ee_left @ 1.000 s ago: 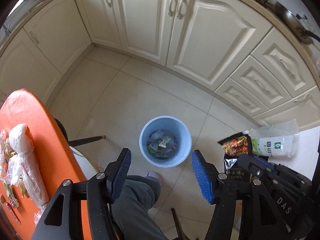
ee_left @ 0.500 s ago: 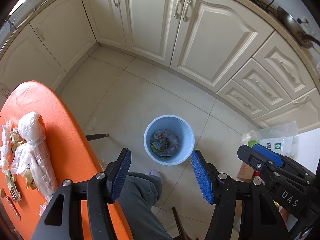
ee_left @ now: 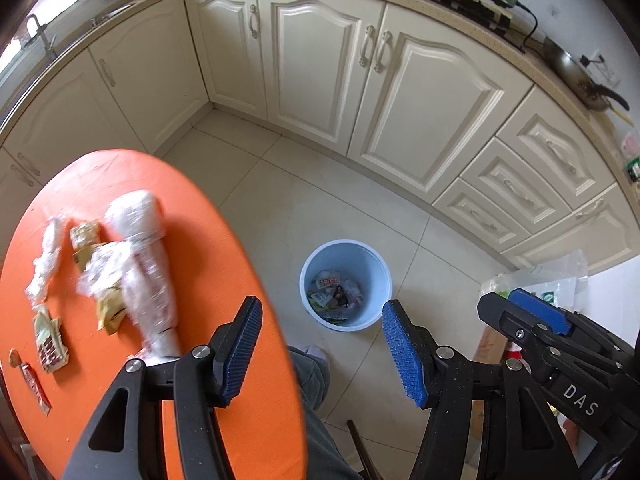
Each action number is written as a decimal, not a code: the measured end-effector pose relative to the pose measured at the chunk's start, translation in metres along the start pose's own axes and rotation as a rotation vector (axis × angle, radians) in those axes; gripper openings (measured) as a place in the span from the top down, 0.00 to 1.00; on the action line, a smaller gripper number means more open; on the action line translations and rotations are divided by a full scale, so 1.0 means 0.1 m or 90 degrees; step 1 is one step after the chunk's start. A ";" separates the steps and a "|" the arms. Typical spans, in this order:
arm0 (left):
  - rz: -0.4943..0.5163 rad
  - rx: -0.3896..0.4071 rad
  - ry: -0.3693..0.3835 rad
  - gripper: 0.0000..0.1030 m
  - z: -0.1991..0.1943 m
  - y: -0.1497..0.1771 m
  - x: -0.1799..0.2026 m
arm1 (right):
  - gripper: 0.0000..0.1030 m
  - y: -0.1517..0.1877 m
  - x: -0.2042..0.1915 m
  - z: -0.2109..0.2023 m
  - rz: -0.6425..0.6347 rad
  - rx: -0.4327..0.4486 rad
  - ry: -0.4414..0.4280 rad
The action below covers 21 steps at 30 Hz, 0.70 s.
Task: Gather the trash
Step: 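Open both tools over the blue bucket to drop the wrappers, then swing both open tools back over the orange table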
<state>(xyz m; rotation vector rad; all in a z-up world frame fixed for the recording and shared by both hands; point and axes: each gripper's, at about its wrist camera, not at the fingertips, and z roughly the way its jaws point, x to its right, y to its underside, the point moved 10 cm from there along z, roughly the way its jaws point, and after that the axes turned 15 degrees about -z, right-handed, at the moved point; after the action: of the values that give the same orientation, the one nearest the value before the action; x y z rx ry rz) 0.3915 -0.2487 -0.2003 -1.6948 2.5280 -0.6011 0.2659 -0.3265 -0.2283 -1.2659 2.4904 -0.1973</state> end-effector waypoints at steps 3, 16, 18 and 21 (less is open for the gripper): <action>-0.018 0.014 0.001 0.43 -0.23 0.07 -0.21 | 0.54 0.03 -0.20 -0.06 -0.016 0.003 -0.005; -0.132 0.064 -0.019 0.43 -1.10 0.41 -1.50 | 0.46 0.07 -1.51 -0.13 -0.141 0.012 -0.034; -0.159 0.069 -0.024 0.43 -1.22 0.47 -1.78 | 0.45 0.08 -1.78 -0.10 -0.165 0.009 -0.043; -0.200 0.078 -0.037 0.43 -1.38 0.51 -2.19 | 0.45 0.11 -2.22 -0.04 -0.206 0.000 -0.068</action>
<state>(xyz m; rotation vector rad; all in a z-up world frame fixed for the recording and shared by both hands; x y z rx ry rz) 0.4012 0.0057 -0.1289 -2.0460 2.1531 -0.6953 0.3771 -0.1418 -0.1756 -1.6291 2.1857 -0.1999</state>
